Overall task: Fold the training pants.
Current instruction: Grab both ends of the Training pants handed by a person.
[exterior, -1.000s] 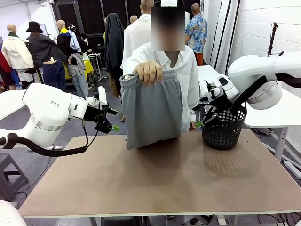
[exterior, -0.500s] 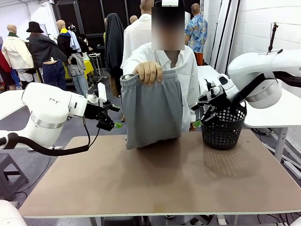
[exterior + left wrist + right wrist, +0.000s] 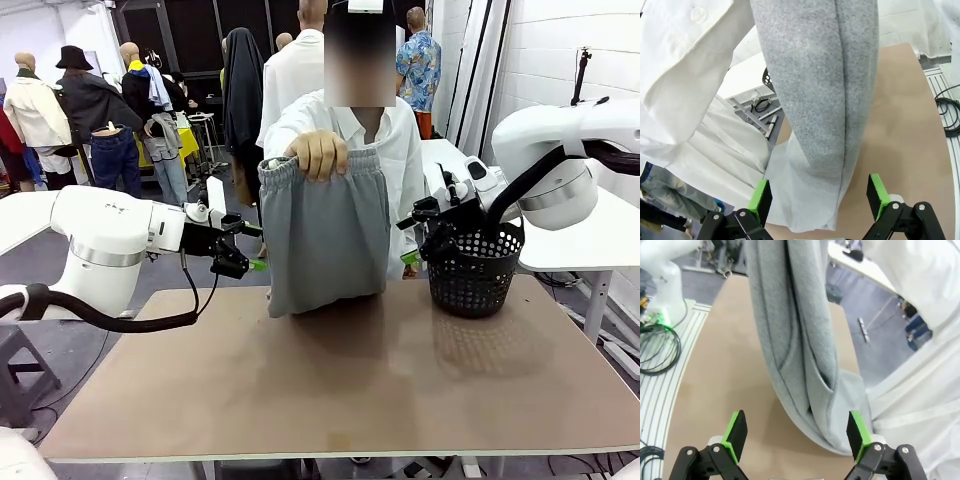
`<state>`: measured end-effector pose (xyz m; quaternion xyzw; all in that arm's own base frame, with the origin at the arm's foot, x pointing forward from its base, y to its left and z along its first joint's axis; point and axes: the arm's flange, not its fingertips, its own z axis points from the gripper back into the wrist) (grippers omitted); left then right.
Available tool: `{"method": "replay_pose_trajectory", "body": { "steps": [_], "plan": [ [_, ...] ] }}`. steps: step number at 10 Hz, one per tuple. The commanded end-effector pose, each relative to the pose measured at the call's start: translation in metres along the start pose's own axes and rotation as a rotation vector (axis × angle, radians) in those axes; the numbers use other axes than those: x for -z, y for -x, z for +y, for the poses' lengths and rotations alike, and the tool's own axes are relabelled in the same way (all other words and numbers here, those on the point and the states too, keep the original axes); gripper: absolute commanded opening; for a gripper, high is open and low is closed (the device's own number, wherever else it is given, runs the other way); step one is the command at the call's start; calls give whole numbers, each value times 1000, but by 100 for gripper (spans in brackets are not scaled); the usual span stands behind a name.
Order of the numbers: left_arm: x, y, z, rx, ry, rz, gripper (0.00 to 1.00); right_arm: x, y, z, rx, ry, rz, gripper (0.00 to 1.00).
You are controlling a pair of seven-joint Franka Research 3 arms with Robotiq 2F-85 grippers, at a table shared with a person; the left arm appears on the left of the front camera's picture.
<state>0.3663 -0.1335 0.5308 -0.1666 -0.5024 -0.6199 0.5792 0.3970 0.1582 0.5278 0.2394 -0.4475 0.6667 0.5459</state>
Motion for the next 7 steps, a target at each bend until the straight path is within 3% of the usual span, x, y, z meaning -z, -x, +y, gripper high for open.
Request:
{"method": "replay_pose_trajectory", "body": {
  "steps": [1,7],
  "plan": [
    [9,4,5,10,-3,-26,100,5,5,-7,-13,-36,-70,100],
    [17,0,5,18,-40,-86,100,15,0,-5,-50,-65,-170,100]
  ]
}}
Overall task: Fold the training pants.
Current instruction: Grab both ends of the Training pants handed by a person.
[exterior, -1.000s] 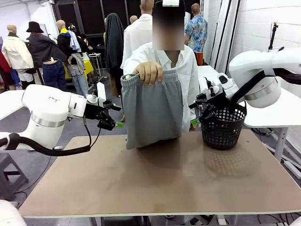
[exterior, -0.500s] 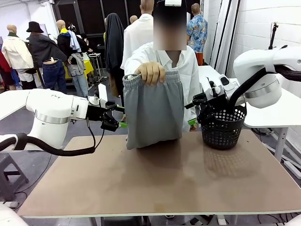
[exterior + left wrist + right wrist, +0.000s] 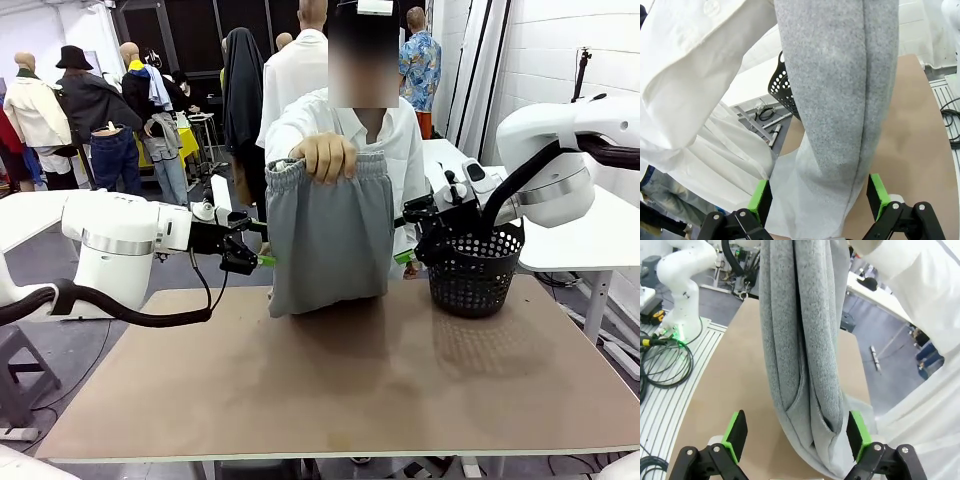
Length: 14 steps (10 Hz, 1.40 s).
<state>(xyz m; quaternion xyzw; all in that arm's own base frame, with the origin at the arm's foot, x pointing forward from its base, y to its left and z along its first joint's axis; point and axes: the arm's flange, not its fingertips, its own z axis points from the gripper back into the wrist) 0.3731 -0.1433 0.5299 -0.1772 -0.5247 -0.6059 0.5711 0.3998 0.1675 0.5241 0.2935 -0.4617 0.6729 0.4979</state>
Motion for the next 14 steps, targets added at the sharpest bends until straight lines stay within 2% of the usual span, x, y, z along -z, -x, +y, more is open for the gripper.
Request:
{"method": "replay_pose_trajectory", "body": {
  "steps": [1,7,14],
  "plan": [
    [6,3,3,29,-7,-51,100,6,2,-5,-26,-15,-64,100],
    [13,-17,-2,-14,88,-167,100,12,-9,-5,-21,-42,-182,100],
    [19,-53,-1,-65,79,-275,100,22,-46,-9,-31,-18,-267,100]
  ]
}}
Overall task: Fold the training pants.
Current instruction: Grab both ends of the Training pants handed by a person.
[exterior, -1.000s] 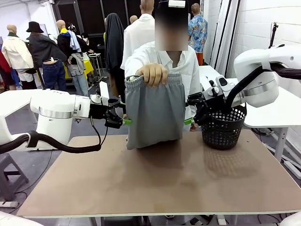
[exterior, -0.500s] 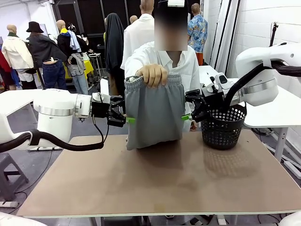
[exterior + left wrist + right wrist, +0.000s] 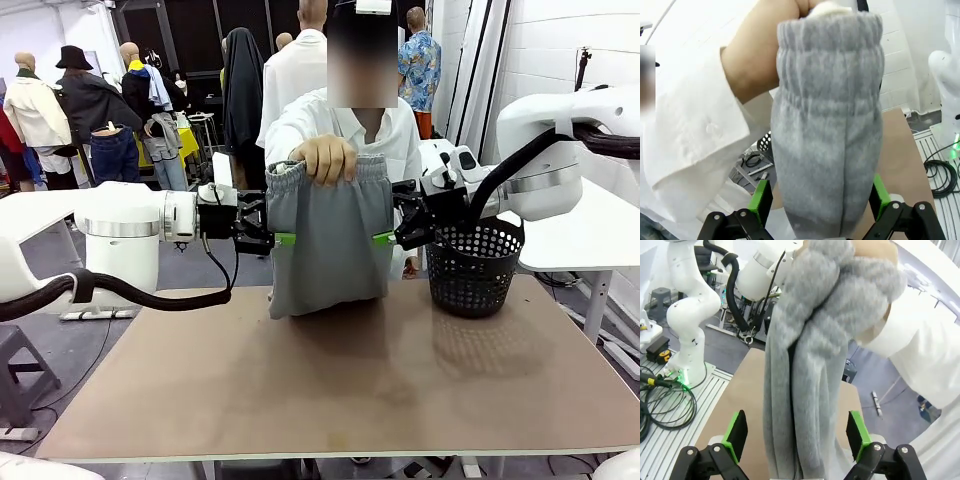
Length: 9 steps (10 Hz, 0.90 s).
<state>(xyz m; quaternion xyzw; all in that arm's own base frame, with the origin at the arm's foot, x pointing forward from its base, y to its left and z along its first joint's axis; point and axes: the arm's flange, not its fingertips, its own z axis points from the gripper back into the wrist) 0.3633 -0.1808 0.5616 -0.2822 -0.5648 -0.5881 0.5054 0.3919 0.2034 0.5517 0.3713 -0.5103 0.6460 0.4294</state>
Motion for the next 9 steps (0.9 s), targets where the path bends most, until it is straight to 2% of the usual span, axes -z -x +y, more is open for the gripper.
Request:
{"method": "replay_pose_trajectory", "body": {
  "steps": [1,8,9],
  "plan": [
    [7,-10,1,-31,9,-43,100,3,-13,-6,-4,18,-45,100],
    [10,-24,-2,-50,51,-138,100,5,-23,-9,30,11,-107,100],
    [11,-24,-1,-52,44,-140,80,4,-24,-11,28,23,-140,88]
  ]
}}
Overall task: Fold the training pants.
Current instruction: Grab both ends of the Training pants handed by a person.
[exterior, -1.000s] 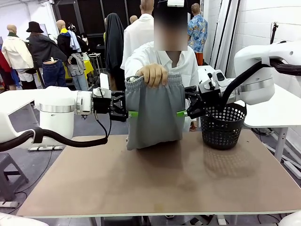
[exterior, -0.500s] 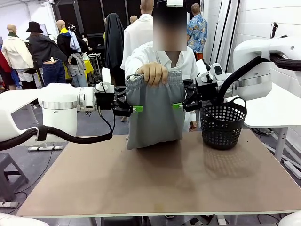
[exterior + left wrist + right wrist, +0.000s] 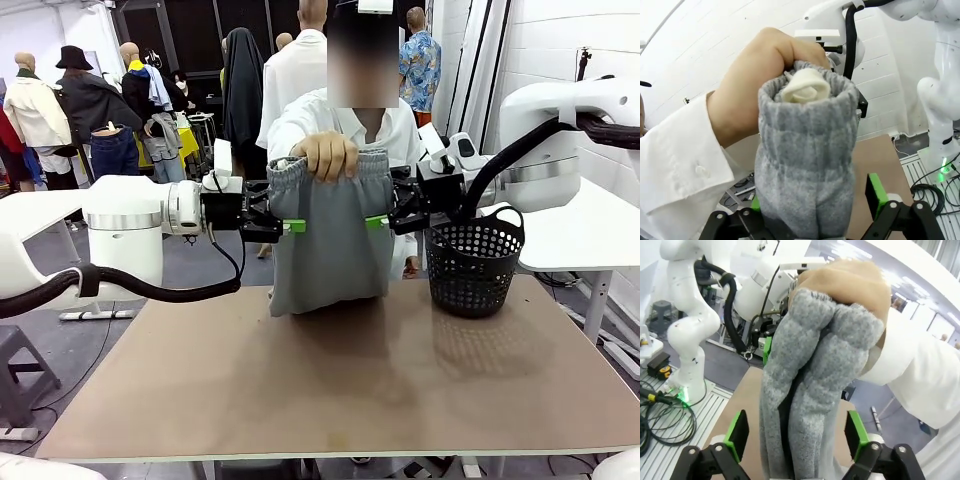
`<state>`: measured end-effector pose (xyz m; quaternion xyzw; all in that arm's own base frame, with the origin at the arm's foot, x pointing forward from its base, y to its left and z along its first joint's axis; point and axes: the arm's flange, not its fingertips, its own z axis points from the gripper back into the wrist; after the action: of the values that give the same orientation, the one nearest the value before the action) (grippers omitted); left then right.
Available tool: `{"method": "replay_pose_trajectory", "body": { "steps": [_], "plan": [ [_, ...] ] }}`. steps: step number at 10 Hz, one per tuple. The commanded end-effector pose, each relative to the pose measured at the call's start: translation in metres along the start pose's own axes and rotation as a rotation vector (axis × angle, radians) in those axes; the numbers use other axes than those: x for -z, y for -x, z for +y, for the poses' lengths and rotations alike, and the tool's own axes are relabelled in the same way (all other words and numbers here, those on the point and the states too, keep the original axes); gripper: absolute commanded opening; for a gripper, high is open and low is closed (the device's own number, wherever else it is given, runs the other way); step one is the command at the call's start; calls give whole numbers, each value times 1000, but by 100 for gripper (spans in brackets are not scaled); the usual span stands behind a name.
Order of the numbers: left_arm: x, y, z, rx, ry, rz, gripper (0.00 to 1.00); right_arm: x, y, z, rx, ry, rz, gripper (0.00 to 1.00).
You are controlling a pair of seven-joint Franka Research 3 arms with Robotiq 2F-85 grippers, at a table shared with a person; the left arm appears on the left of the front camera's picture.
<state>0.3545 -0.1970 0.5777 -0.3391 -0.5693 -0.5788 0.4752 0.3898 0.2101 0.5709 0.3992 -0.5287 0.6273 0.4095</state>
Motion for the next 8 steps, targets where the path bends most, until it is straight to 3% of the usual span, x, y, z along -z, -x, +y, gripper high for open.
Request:
{"method": "replay_pose_trajectory", "body": {
  "steps": [1,4,5,8],
  "plan": [
    [0,-2,4,-16,-21,-39,60,1,-5,-7,23,15,-68,68],
    [0,2,7,-33,-17,-58,1,1,-6,-10,41,6,-103,8],
    [-1,3,9,-39,-15,-70,0,1,-5,-12,50,-3,-112,0],
    [-1,2,10,-53,21,-130,0,-1,-2,-18,86,-12,-117,0]
  ]
}}
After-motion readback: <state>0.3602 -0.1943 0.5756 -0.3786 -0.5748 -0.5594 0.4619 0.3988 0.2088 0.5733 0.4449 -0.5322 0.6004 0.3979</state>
